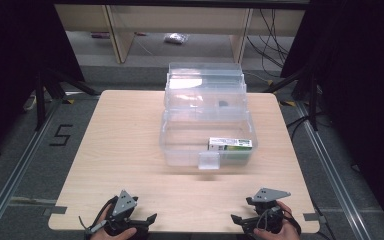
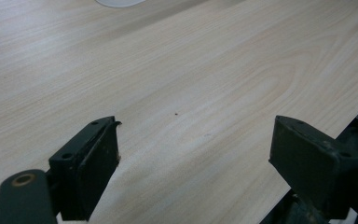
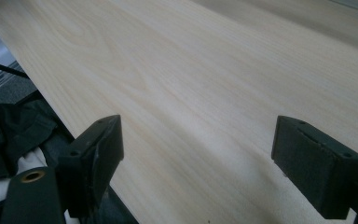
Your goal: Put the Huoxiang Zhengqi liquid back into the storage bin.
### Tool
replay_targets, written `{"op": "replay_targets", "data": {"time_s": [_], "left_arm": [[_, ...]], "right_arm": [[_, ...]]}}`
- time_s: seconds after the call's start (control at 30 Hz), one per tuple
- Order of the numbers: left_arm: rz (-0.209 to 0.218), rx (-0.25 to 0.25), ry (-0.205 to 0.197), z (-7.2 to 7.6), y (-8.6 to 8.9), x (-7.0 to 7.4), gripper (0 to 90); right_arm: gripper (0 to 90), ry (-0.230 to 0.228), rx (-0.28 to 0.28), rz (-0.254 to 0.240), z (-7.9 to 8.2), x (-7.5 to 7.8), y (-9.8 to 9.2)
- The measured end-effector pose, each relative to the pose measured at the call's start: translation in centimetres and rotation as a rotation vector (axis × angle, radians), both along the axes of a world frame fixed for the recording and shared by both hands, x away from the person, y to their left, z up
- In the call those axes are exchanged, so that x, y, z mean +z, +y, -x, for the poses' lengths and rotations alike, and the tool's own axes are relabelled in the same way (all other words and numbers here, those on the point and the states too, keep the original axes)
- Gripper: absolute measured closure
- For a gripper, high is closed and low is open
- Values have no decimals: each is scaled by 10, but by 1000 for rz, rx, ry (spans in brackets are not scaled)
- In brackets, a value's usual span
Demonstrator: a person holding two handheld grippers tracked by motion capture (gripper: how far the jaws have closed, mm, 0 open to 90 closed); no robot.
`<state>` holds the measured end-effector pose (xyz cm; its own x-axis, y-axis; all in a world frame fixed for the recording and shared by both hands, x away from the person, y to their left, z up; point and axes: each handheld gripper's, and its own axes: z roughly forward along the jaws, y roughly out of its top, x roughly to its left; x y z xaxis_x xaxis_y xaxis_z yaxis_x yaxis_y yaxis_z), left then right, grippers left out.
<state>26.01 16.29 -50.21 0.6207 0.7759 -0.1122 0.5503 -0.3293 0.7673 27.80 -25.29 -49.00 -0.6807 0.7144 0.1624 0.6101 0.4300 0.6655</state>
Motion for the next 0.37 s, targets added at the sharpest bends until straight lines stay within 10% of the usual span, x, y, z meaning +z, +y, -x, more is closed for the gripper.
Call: {"op": "replay_targets", "data": {"time_s": [0.37], "left_arm": [[-14, -3, 0, -1, 0, 0, 149]], "right_arm": [[173, -4, -3, 1, 1, 0, -3]]}}
